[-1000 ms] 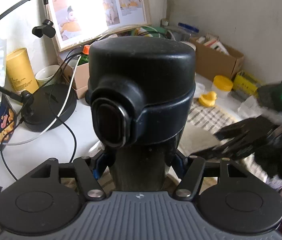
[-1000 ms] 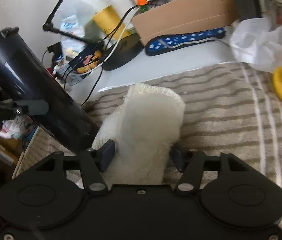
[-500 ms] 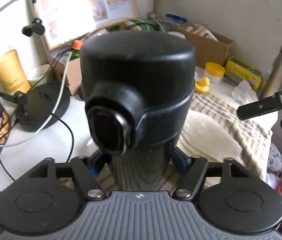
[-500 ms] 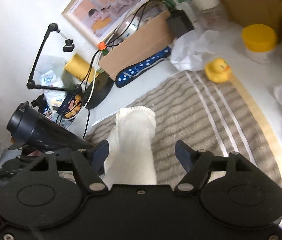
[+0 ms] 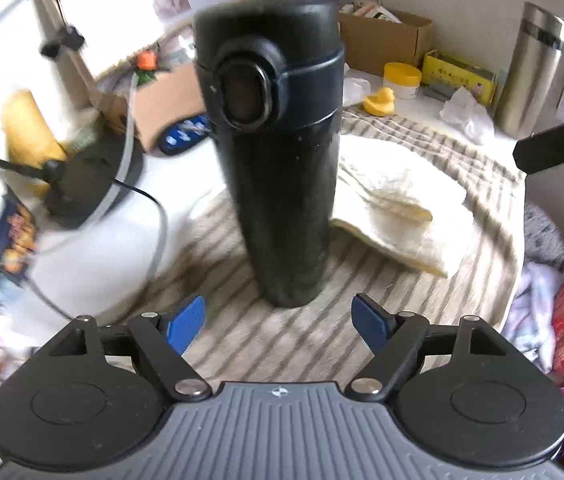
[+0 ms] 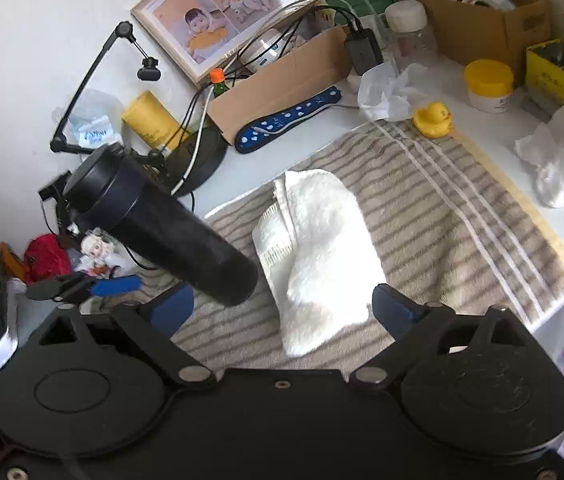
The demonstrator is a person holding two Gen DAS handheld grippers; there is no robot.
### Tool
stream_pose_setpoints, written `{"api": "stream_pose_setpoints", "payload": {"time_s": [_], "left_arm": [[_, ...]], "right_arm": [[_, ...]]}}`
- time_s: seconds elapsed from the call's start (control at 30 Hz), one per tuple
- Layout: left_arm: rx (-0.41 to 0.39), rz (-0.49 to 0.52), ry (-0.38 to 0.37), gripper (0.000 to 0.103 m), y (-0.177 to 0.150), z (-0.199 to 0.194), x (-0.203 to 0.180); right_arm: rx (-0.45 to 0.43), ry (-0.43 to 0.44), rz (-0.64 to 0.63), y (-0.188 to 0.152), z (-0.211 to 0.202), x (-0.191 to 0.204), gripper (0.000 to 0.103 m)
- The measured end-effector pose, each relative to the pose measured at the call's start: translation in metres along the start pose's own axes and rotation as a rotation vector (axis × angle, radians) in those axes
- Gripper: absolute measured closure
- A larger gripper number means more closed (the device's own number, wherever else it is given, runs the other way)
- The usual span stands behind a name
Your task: Clean container
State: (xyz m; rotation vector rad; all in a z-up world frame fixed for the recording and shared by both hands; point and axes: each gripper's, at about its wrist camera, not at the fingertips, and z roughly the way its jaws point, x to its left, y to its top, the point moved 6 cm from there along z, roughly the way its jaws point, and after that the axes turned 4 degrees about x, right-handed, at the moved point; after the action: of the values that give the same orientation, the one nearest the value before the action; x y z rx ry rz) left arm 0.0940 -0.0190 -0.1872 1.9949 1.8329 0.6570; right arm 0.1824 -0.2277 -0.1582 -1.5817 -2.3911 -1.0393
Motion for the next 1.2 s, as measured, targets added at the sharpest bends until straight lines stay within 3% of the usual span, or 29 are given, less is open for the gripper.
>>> {"api": "stream_pose_setpoints", "payload": {"time_s": [0.17, 0.27, 0.3, 0.4, 0.5, 0.67, 0.83, 0.93, 1.2], "left_arm": [[-0.078, 0.004, 0.135, 0.023, 0.020, -0.051, 0.013], [-0.145, -0.054, 0.093, 0.021, 0.030, -0.073, 0.018], [-0.110, -0.086, 0.035, 0.021, 0.028, -0.070, 0.020], [-0.067, -0.122, -0.016, 0.021, 0.022, -0.073, 0.019], [-0.110, -0.137, -0.073, 0.021, 0.018, -0.093, 0.012], [-0.102, -0.162, -0.110, 0.021, 0.018, -0.107, 0.009], [-0.136, -0.170, -0.096, 0.021, 0.022, -0.127, 0.000], [-0.135, -0.202, -0.057, 0.021, 0.024, -0.132, -0.001], [-0.107, -0.219, -0.064, 0.021, 0.023, -0.134, -0.004]], "right_arm": [[-0.032, -0.153, -0.028, -0.005, -0.027, 0.027, 0.005], [-0.050, -0.201, -0.036, -0.005, -0.045, 0.045, 0.003], [-0.054, -0.216, -0.040, -0.006, -0.049, 0.051, 0.003], [-0.039, -0.239, -0.036, -0.010, -0.057, 0.065, 0.003], [-0.028, -0.234, -0.028, -0.015, -0.064, 0.076, 0.003], [-0.009, -0.243, -0.036, -0.024, -0.074, 0.088, 0.003], [-0.010, -0.267, -0.034, -0.030, -0.080, 0.093, 0.002], [-0.011, -0.268, -0.027, -0.031, -0.079, 0.091, 0.002], [-0.001, -0.265, -0.048, -0.029, -0.076, 0.096, 0.002]]}}
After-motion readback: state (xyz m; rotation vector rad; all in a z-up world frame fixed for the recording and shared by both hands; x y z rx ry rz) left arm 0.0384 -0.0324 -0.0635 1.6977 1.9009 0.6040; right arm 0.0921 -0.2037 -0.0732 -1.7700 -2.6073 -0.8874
